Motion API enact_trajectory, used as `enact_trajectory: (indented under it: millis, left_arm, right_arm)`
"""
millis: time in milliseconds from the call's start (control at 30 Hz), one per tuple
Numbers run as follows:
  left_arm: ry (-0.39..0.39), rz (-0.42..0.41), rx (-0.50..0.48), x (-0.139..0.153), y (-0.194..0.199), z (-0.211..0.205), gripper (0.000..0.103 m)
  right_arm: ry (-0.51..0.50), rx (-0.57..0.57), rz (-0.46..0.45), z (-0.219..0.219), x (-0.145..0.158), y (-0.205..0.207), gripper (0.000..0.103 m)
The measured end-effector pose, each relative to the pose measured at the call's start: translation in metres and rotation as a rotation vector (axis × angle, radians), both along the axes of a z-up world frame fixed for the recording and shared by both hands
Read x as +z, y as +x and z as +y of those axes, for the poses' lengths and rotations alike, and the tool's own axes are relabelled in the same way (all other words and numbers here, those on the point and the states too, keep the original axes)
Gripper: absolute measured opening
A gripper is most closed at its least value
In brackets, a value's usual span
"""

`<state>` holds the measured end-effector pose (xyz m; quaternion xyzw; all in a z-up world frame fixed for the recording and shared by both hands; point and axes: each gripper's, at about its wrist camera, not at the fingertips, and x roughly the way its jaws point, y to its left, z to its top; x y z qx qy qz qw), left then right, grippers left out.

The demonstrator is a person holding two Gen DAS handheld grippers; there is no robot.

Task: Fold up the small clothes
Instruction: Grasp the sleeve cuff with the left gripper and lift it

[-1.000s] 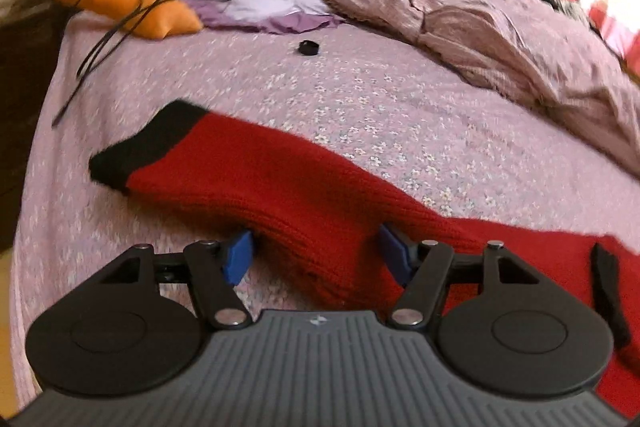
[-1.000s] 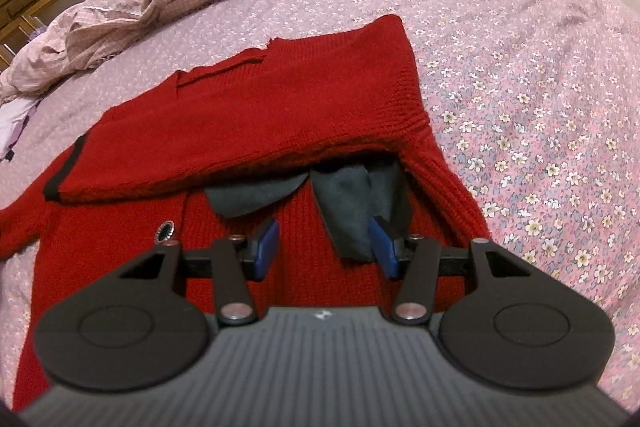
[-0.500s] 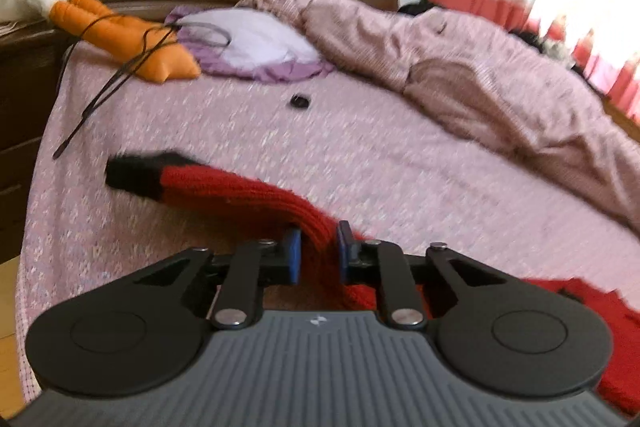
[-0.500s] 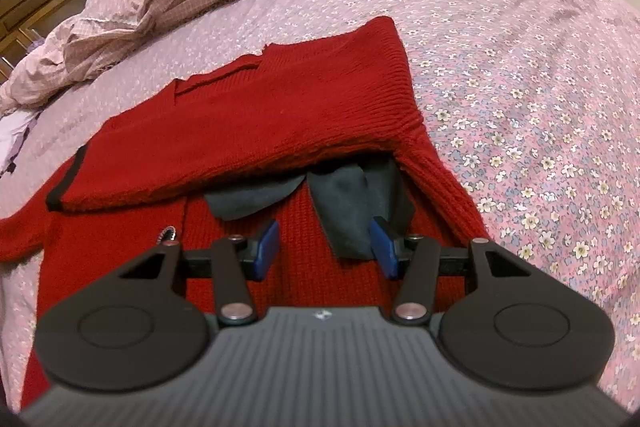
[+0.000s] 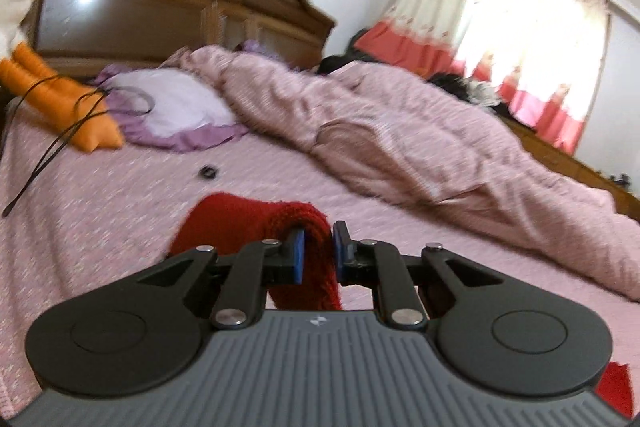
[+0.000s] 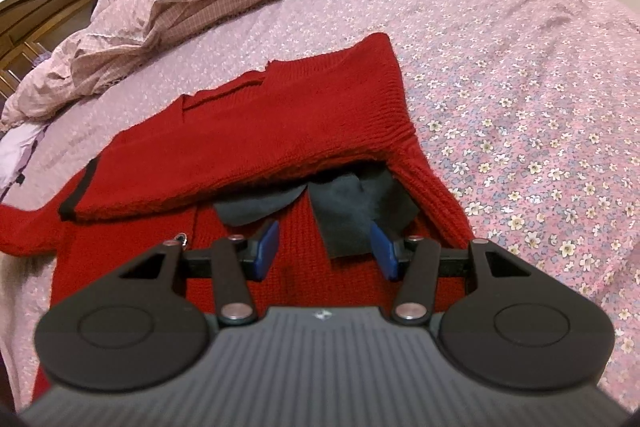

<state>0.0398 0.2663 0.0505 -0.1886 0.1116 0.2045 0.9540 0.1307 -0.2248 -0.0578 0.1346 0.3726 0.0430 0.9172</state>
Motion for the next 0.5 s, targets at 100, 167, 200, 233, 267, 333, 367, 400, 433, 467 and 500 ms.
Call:
enact_trajectory:
  millis: [100,167,200,233,267,333,367,400,433,467,500]
  left_arm:
    - [-0.003,-0.039,-0.046,0.017,0.003,-0.016,0.017]
    - [-0.001,-0.063,-0.085,0.028,0.007,-0.03,0.017]
    - [0.003,-0.073,-0.109,0.032,0.009,-0.037,0.017]
    - [0.009,-0.08,-0.132,0.036,0.012,-0.045,0.017]
    - [0.015,-0.086,-0.154,0.039,0.015,-0.053,0.017]
    - [0.021,-0.097,-0.2,0.044,0.021,-0.07,0.017]
    - [0.018,-0.101,-0.224,0.046,0.024,-0.08,0.017]
    - [0.014,-0.104,-0.244,0.047,0.027,-0.087,0.017]
    - [0.01,-0.105,-0.268,0.047,0.03,-0.095,0.017]
    - [0.009,-0.103,-0.294,0.048,0.033,-0.105,0.017]
    - [0.01,-0.099,-0.315,0.047,0.036,-0.113,0.017]
  right_arm:
    - [0.005,0.0,-0.003,-0.001,0.0,-0.001,0.053]
    - [0.01,0.001,-0.005,-0.002,0.0,-0.002,0.053]
    - [0.012,0.001,-0.006,-0.002,0.0,-0.003,0.053]
    - [0.013,0.001,-0.006,-0.003,0.0,-0.003,0.053]
    - [0.014,0.0,-0.008,-0.004,0.0,-0.004,0.053]
    - [0.018,-0.002,-0.01,-0.005,0.001,-0.005,0.053]
    - [0.021,-0.004,-0.011,-0.006,0.001,-0.005,0.053]
    - [0.023,-0.005,-0.011,-0.006,0.001,-0.005,0.053]
    - [0.025,-0.007,-0.012,-0.007,0.001,-0.006,0.053]
    - [0.026,-0.008,-0.013,-0.008,0.001,-0.006,0.053]
    - [0.027,-0.01,-0.013,-0.009,0.001,-0.007,0.053]
